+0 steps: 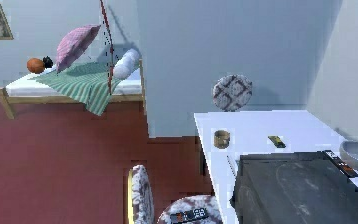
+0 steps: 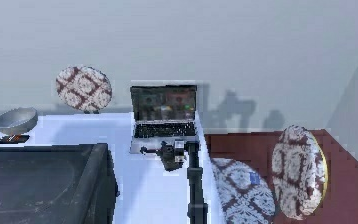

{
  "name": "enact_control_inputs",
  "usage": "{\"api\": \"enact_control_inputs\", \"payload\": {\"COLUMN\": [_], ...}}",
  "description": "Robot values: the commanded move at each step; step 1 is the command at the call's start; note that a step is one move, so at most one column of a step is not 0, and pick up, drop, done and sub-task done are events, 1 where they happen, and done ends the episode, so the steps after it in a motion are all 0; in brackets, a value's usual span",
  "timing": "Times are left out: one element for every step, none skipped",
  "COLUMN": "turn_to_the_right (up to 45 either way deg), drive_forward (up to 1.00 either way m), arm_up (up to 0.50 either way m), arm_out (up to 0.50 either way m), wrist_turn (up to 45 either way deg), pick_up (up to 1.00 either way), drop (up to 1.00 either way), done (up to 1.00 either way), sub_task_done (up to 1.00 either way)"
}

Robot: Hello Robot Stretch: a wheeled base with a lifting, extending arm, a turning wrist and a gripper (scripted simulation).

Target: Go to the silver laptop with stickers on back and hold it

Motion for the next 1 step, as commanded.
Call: {"api": "enact_control_inputs", "payload": {"turn_to_the_right": [0.0], "drive_forward": [0.0], "arm_up": [0.0], "arm_out": [0.0], "wrist_turn": [0.0], "pick_up": [0.0], "drop": [0.0], "done": [1.0], "sub_task_done": [0.0]}}
